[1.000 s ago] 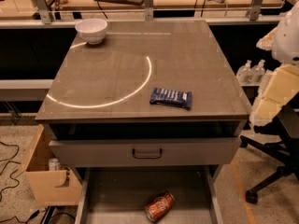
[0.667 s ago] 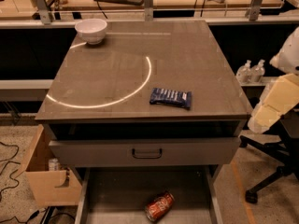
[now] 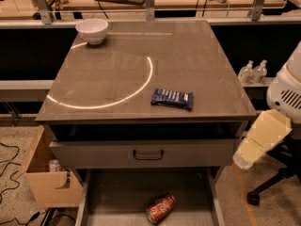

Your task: Pick coke can from middle drawer and place on counter

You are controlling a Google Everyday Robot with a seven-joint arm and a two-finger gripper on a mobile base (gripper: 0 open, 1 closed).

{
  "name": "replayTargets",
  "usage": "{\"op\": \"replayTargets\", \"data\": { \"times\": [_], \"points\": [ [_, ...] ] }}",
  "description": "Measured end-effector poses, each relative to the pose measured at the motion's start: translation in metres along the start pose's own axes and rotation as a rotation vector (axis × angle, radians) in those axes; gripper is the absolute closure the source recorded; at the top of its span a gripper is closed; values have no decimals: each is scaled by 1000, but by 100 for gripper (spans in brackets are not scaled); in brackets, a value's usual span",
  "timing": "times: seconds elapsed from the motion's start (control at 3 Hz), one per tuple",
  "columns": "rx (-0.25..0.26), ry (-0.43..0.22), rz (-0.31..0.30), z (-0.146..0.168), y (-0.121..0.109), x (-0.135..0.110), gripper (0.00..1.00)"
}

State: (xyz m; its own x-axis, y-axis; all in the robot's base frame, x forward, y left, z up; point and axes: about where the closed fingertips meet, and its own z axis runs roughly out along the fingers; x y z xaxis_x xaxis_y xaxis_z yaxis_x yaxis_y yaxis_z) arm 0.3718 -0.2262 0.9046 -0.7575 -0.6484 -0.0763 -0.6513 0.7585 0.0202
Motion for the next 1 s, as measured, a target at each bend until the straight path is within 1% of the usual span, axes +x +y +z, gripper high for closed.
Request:
{"op": "replayTargets", "data": {
  "times": [0.33,0.67,1.0],
  "points": [
    [-61,96,134,42,35,7,0],
    [-56,76,257,78,45,-14,0],
    [-48,64,355,80,45,-17,0]
  ]
}}
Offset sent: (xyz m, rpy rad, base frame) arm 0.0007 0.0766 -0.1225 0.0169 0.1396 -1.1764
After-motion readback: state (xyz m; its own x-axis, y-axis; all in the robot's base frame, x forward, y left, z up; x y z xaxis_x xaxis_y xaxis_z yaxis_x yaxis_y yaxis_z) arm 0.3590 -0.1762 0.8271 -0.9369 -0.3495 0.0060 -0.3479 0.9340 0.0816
